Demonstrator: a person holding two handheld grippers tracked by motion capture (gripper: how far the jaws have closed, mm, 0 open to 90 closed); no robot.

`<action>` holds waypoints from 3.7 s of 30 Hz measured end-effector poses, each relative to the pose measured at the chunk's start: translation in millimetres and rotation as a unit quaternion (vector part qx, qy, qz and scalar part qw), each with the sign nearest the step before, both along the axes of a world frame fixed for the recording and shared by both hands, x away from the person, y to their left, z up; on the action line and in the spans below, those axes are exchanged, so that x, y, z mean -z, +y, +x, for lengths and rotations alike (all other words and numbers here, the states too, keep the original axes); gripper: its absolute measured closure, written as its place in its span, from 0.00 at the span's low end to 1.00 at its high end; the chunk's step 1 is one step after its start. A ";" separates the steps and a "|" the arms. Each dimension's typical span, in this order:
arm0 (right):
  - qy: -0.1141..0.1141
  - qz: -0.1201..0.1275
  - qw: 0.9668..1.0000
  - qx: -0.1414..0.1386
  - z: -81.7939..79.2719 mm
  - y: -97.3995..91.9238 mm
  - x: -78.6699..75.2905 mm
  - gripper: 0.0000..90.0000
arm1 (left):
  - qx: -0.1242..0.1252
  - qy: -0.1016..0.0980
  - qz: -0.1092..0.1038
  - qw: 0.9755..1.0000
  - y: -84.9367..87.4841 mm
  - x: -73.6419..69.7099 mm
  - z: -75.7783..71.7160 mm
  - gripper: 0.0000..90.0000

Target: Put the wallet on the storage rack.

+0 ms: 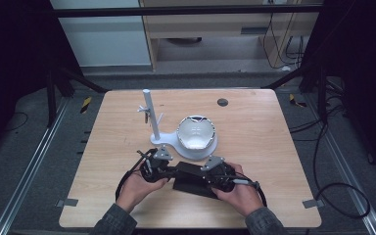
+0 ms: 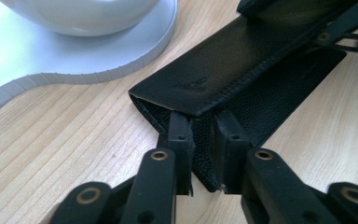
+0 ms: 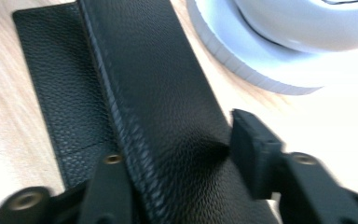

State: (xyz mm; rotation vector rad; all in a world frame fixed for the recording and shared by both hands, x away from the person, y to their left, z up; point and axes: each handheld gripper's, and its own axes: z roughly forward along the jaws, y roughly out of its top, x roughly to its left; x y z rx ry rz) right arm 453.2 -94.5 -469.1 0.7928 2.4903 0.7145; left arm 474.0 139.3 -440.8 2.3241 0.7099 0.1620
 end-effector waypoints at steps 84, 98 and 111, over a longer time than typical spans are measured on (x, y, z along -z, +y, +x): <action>-0.164 0.199 0.965 -0.050 -32.1 -83.4 -20.6 0.90 | 0.077 0.034 -0.012 0.996 -46.2 -70.1 18.9 0.87; -0.068 0.163 0.983 -0.058 -31.7 -73.3 6.9 0.26 | 0.059 -0.001 0.031 0.998 -51.0 -122.8 9.8 0.90; -0.026 0.152 0.985 0.073 -4.9 -96.5 22.2 0.09 | 0.046 -0.019 0.025 0.998 -34.8 -162.3 6.7 0.90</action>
